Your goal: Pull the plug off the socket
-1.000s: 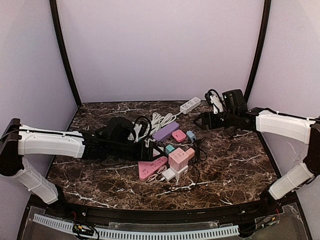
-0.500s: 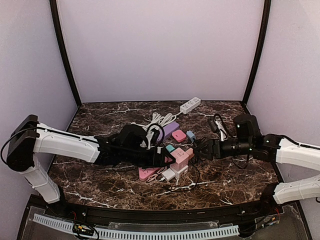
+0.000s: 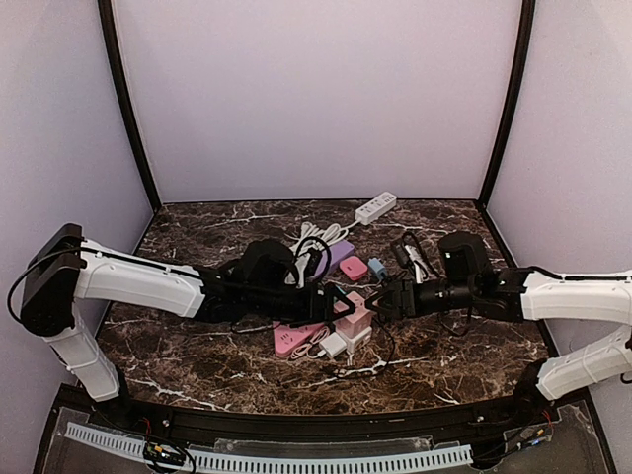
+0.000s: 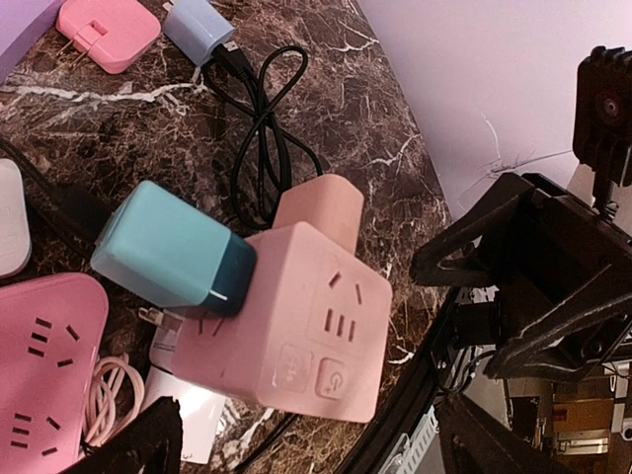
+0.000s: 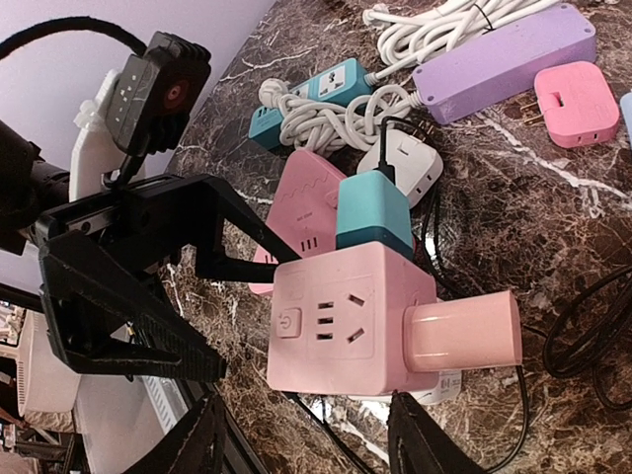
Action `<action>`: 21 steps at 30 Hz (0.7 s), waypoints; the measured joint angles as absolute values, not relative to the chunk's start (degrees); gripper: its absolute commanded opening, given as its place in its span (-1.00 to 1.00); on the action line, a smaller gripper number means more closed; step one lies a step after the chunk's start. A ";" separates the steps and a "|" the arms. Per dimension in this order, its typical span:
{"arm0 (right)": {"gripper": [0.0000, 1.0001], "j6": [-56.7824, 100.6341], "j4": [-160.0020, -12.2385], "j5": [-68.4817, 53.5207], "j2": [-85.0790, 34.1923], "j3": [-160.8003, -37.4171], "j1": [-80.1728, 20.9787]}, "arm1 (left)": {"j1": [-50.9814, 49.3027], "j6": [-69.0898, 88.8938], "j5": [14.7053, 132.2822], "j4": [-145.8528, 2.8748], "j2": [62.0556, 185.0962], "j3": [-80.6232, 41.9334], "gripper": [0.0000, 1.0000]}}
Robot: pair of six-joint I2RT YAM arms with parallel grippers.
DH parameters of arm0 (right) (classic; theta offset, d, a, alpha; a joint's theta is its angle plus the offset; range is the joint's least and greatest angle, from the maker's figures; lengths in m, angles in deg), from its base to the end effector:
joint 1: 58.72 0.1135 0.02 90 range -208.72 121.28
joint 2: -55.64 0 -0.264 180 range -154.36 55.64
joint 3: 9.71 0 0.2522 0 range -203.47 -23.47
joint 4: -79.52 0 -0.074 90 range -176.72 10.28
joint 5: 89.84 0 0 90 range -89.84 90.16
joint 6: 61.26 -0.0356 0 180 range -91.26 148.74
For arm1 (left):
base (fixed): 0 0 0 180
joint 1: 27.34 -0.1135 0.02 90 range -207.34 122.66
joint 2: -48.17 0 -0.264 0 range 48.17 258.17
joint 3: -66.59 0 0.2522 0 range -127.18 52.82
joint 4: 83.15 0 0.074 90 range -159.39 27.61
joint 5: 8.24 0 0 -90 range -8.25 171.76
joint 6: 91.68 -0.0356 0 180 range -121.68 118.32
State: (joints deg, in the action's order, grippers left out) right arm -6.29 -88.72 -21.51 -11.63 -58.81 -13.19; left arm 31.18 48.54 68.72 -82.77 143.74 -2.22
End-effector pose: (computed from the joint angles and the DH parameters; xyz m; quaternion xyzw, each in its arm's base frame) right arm 0.1660 0.1879 0.2249 -0.1715 0.8381 0.4420 0.2698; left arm 0.1851 -0.3176 0.2131 0.1204 0.8413 -0.4775 0.2231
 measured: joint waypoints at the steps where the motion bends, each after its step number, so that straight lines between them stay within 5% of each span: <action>1: 0.10 -6.29 -89.15 -21.55 -12.15 -58.81 -13.08 | 31.18 48.56 68.67 -82.90 143.85 -2.46 0.78; 21: 0.07 -6.53 -93.98 -22.12 -17.00 -58.15 -9.25 | 31.31 48.98 68.15 -82.47 147.43 -4.74 0.79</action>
State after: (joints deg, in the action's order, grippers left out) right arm -6.53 -93.98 -22.12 -17.00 -58.15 -9.25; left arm 31.31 48.98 68.15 -82.47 147.43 -4.74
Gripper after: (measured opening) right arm 0.539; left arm 0.892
